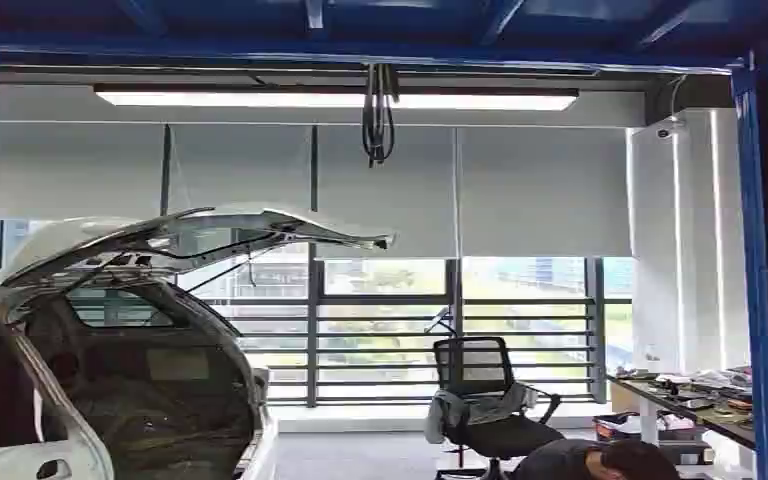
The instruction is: Take the parts from the cabinet and place them on the table.
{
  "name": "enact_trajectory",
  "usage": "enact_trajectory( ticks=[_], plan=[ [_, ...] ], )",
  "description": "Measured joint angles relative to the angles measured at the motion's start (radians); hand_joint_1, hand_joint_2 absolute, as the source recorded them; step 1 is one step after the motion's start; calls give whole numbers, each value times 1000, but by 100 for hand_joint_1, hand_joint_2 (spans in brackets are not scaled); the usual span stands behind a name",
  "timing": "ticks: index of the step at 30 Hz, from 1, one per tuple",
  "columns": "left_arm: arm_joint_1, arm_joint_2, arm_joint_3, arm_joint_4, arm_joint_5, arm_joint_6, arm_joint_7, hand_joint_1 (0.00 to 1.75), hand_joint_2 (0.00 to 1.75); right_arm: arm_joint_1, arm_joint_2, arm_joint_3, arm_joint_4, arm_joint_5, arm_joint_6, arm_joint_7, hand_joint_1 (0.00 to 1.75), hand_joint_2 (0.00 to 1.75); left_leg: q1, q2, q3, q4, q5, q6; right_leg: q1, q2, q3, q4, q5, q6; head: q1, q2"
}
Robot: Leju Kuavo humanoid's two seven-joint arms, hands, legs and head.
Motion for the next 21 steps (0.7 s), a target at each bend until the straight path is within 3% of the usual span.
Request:
enact_trajectory(
  ticks=[1, 2, 3, 4, 5, 6, 7, 8, 9, 11, 15, 18, 21],
  plan=[
    [4, 0, 0, 0, 0, 0, 2, 0, 0, 4, 0, 3, 2, 2, -1, 0, 0, 0, 0, 0, -37, 49, -1, -1, 1, 1, 6, 0, -6, -1, 0, 0],
    [7, 0, 1, 0, 0, 0, 3, 0, 0, 8, 0, 7, 3, 7, -3, 0, 0, 0, 0, 0, -56, 53, 24, -1, 1, 3, 17, 0, -13, -1, 0, 0],
    [8, 0, 2, 0, 0, 0, 3, 0, 0, 9, 0, 11, 3, 14, -7, 0, 0, 0, 0, 0, -50, 8, 74, 0, 1, 6, 32, 0, -23, 1, 0, 0],
    [8, 0, 2, 0, 0, 1, 4, 0, 0, 8, 0, 12, 3, 17, -10, 0, 0, 175, 0, 0, -31, -62, 133, 2, 1, 7, 46, 0, -33, 3, 0, 0],
    [7, 0, 2, 0, 0, 1, 5, 0, 0, 8, 0, 14, 3, 20, -11, 0, 0, 175, 0, 0, -2, -151, 196, 7, 1, 7, 64, 0, -45, 7, 0, 0],
    [9, 0, 3, 0, 2, 1, 5, 0, 0, 8, 0, 16, 3, 18, -11, 3, 0, 175, -3, 0, 14, -188, 212, 12, 0, 7, 73, -1, -56, 12, 0, 0],
    [8, 0, 5, 0, 9, 0, 5, 0, 0, 5, -3, 16, 5, 7, -6, 13, 0, 175, -7, 0, 17, -199, 212, 15, 8, 9, 72, 8, -62, 22, 1, 0],
    [5, 0, 8, 0, 13, 0, 5, 0, 0, 6, -6, 18, 6, -7, 1, 27, 0, 175, -9, -1, 26, -217, 190, 19, 4, 11, 66, 7, -62, 26, 1, 1],
    [5, -1, 10, 0, 15, 0, 3, 0, 0, 7, -10, 18, 8, -18, 5, 35, 0, 175, -11, -2, 22, -217, 190, 21, 3, 10, 64, 2, -62, 29, 0, 0],
    [8, -1, 12, 0, 21, 0, 1, 0, 0, 6, -24, 19, 12, -5, 6, 32, 0, 175, -7, -4, 25, -224, 191, 20, 4, 9, 68, 0, -60, 26, 0, 0],
    [4, -5, 21, 0, 24, -1, -1, 0, 0, 6, -53, 21, 22, 18, -4, 38, 0, 175, -8, -6, 27, -224, 184, 28, 5, 7, 73, -6, -58, 28, 0, 0],
    [3, -7, 23, 0, 24, -10, -2, 0, 0, 3, -71, 21, 33, -76, 54, 31, 0, 175, -9, -5, 27, -224, 181, 32, 5, 6, 77, -14, -58, 28, 0, 0],
    [3, -9, 26, 0, 31, -15, 0, 0, 0, 2, -89, 25, 48, -229, 135, 52, 0, 175, -10, -5, 27, -224, 181, 33, 4, 6, 82, -25, -64, 38, 0, 0]
  ],
)
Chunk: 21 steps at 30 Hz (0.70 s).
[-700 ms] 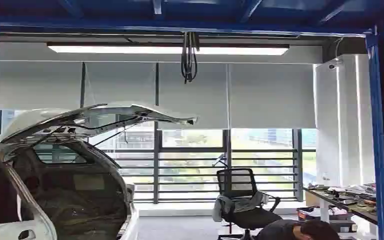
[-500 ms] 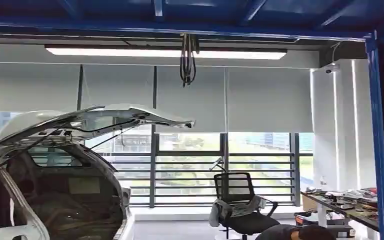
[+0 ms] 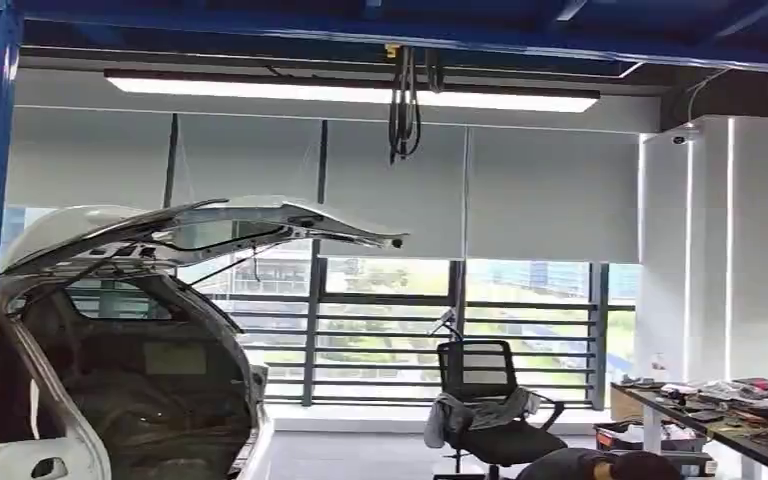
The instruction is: Take the parts from the cabinet and place them on the table.
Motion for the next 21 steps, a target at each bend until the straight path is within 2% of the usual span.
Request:
enact_trajectory(
  ticks=[2, 5, 8, 10, 12, 15, 16, 17, 19, 21],
  plan=[
    [0, -1, 2, 0, 4, -5, 2, 0, 0, 3, -30, 8, 21, -66, 40, 38, 0, 175, 0, 0, 1, 0, 0, 0, 0, -1, 1, 0, 0, 0, 0, 0],
    [1, -2, 12, 0, 16, -8, 3, 0, 0, 16, -119, 24, 66, -166, 76, 104, 0, 175, 0, 0, 4, 0, 0, 1, 0, -2, 3, -1, 1, 1, 0, 0],
    [2, -3, 22, 0, 21, -11, 5, 0, 0, 29, -222, 30, 104, -179, 82, 133, 0, 175, 0, 0, 6, 0, 0, 1, 1, -2, 4, 0, 1, 2, 0, 0],
    [0, -4, 24, 0, 20, -19, 5, 0, 0, 30, -312, 42, 117, -234, 122, 178, 0, 175, 0, 0, 7, 0, 0, 1, 1, -2, 5, 0, 1, 2, 0, 0],
    [2, -4, 25, 0, 20, -27, 4, 0, 0, 19, -430, 53, 127, -313, 160, 220, 0, 175, 0, 0, 7, 0, 0, 1, 1, -3, 6, 0, 1, 2, 0, 0],
    [2, -6, 25, 0, 19, -34, 3, 0, 0, -25, -592, 68, 139, -365, 176, 294, 0, 175, 0, 0, 8, 0, 0, 1, 1, -2, 6, 0, 1, 3, 0, 0],
    [1, -7, 25, 0, 19, -36, 3, 0, 0, -44, -633, 77, 142, -348, 169, 309, 0, 175, 0, 0, 8, 0, 0, 1, 1, -2, 6, 0, 1, 2, 0, 0],
    [0, -10, 25, 0, 19, -37, 5, 0, 0, -65, -667, 92, 144, -278, 135, 319, 0, 175, 0, 0, 8, 0, 0, 1, 1, -2, 6, 0, 1, 2, 0, 0],
    [0, -18, 25, 2, 19, -37, 9, 0, 0, -97, -684, 121, 155, -42, 54, 316, 0, 175, 2, 1, 9, 0, 0, 1, 3, -2, 7, 0, 1, 2, 0, 0],
    [-3, -29, 26, 3, 19, -36, 13, 0, 0, -119, -682, 172, 172, 163, 15, 313, 0, 175, 2, 1, 10, -1, 0, 1, 3, -2, 8, 0, 1, 2, 0, 0]
  ],
)
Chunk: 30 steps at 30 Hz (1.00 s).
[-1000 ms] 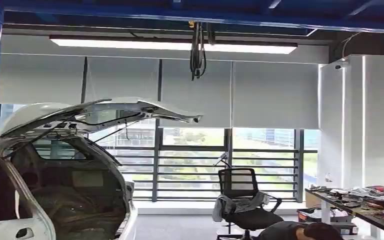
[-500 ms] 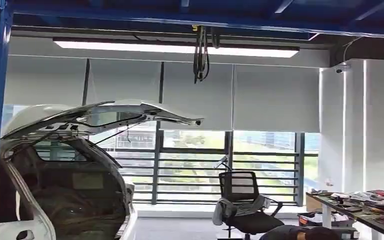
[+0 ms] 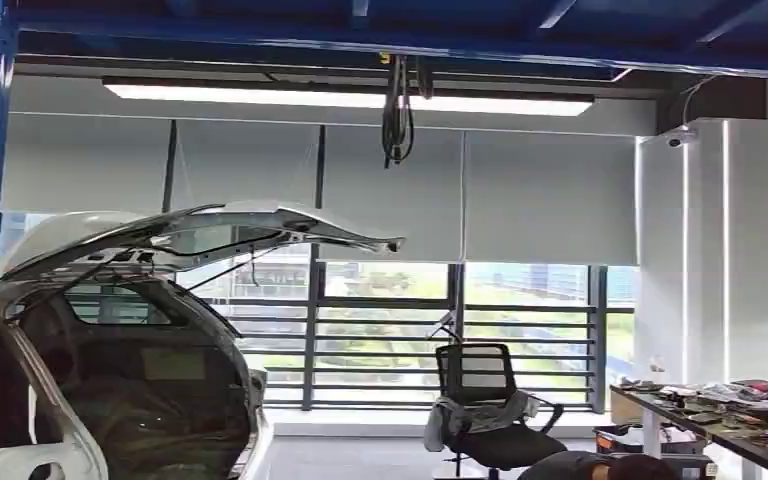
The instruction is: Take the parts from the cabinet and place them on the table.
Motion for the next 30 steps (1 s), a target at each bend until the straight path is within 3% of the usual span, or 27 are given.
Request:
enact_trajectory(
  ticks=[4, 9, 14, 21, 30],
  plan=[
    [-2, -11, 0, 5, -2, 0, 7, 0, 0, -65, 6, 99, 37, 208, -15, 0, 0, 175, 0, 0, 1, -1, 0, 0, 0, 0, 1, 1, 0, 0, 0, 0],
    [-4, -18, 0, 6, -10, -3, 8, 0, 0, -157, 18, 212, 106, 226, 27, -1, 0, 175, 0, 0, 2, -1, 0, 0, 0, 0, 1, 1, 0, 0, 0, 0],
    [-8, -22, 0, 6, -18, -3, 8, 0, 0, -254, 55, 343, 221, 277, 18, -15, 0, 175, 0, 0, 2, -1, 0, 0, 0, 0, 2, 1, 0, 0, 0, 0],
    [-8, -25, 0, 7, -27, -4, 9, 0, 0, -298, 131, 477, 352, 283, -24, -32, 0, 175, 0, 0, 3, -1, 0, 0, 0, 0, 2, 1, 0, 0, 0, 0],
    [-8, -27, -1, 7, -19, -5, 3, 0, 0, -299, 137, 551, 337, 194, 21, -31, 0, 175, 0, 0, 3, -1, 0, 0, 0, 0, 2, 1, 0, 0, 0, 0]
  ],
)
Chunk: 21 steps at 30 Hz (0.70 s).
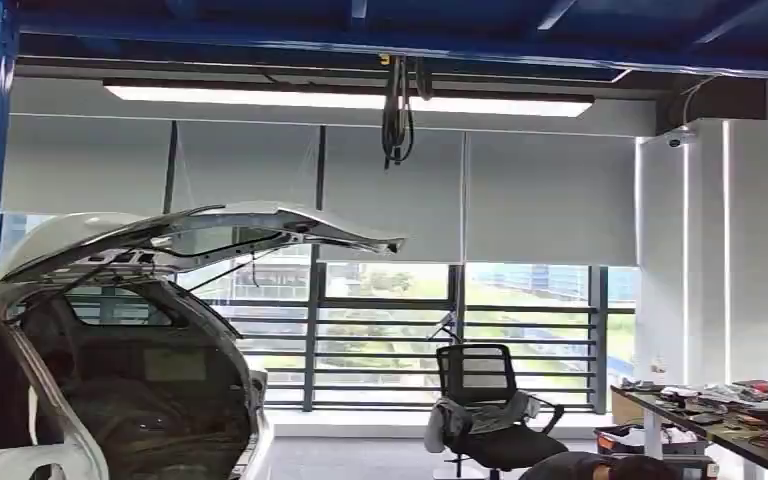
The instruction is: Take the parts from the cabinet and place them on the table.
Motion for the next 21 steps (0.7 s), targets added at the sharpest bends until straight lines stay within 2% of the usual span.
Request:
enact_trajectory(
  ticks=[8, 13, 21],
  plan=[
    [1, -11, 0, 0, 1, 0, -1, 0, 0, -22, -18, 47, -52, -27, 11, 19, 0, 175, 0, 0, 0, 0, 0, 0, 0, 0, 0, 0, 0, 0, 0, 0],
    [1, -11, 0, 1, 2, 0, 0, 0, 0, -38, -50, 74, -92, -79, 6, 28, 0, 175, 0, 0, 0, 0, 0, 0, 0, 0, 0, 0, 0, 0, 0, 0],
    [1, -14, 0, 1, 10, 0, 0, 0, 0, -74, -88, 109, -146, -163, 50, 53, 0, 175, 0, 0, 1, 0, 0, 0, 0, 0, 0, 0, 0, 0, 0, 0]
  ],
)
